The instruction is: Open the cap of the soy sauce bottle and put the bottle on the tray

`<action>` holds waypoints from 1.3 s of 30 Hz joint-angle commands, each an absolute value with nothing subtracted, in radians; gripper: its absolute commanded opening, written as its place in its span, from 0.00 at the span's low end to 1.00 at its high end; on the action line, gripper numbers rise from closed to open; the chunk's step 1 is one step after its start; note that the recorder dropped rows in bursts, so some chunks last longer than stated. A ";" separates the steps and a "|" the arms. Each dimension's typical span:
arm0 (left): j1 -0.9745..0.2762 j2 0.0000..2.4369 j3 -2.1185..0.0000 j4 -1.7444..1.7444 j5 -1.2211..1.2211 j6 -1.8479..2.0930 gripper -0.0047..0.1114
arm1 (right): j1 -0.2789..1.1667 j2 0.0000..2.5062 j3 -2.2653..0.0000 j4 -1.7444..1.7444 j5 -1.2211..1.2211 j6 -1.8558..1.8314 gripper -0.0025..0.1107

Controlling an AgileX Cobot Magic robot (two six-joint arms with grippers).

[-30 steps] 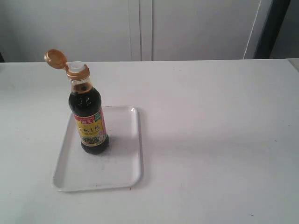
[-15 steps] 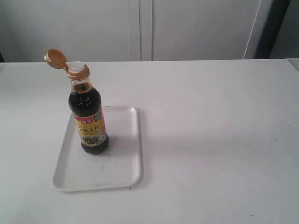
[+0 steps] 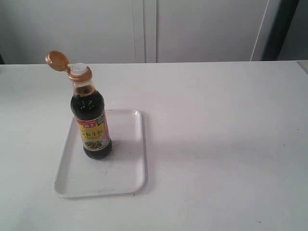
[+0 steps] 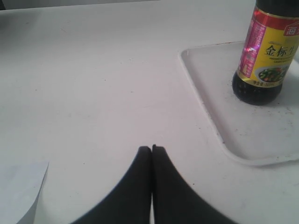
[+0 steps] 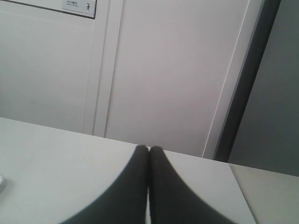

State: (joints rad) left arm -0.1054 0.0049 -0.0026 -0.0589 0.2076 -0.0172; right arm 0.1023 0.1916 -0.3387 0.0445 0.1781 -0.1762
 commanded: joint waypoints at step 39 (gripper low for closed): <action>-0.102 0.000 0.000 -0.070 0.203 -0.022 0.04 | 0.098 0.000 -0.014 0.000 0.219 0.006 0.02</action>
